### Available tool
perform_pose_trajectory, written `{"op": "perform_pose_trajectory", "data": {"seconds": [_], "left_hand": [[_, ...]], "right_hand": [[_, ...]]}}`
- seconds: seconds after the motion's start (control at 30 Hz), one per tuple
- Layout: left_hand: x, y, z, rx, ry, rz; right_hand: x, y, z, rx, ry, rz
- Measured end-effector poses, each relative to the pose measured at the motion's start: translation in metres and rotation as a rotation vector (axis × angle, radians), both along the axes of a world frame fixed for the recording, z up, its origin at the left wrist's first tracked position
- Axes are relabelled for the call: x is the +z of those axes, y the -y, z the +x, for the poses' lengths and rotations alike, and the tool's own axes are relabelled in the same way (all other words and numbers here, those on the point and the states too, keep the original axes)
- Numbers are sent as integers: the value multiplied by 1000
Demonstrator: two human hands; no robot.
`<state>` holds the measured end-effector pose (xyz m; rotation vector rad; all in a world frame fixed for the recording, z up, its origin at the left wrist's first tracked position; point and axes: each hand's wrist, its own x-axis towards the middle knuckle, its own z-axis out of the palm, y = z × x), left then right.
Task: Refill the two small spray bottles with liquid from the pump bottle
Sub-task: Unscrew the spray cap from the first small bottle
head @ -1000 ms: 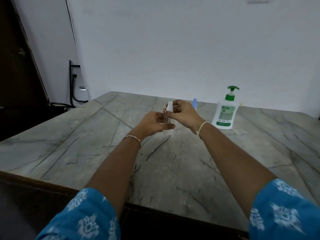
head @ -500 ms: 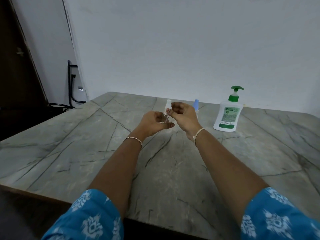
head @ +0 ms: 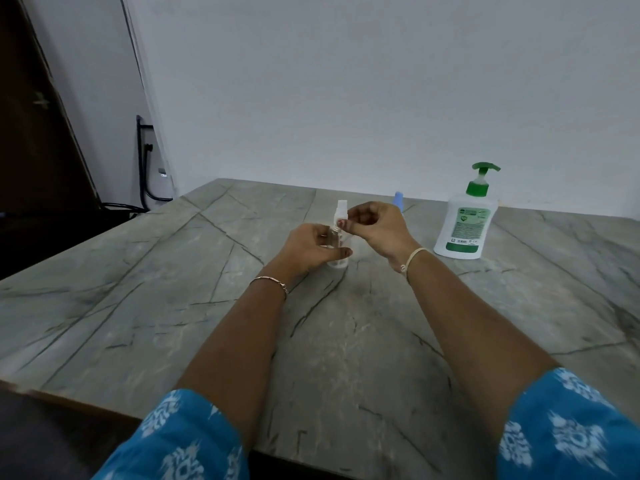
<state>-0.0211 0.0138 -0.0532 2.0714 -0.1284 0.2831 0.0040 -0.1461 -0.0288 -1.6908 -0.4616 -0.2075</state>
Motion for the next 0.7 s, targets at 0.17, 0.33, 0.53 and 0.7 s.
{"op": "perform_pose_trajectory", "data": {"seconds": [0.17,0.33,0.53,0.7], "left_hand": [[2,-1,-1,-8,1,41],[1,-4,-2,-27,-20,12],[-2,-2,1,-34,-43,-69],[0,0,-3,-34,-47,-97]], "right_hand": [[0,-17,-3,5,20,-49],[4,-29,-2,-18,92,-129],[5,6,0,2,-29,12],[8,-3,0,57,-22,-76]]}}
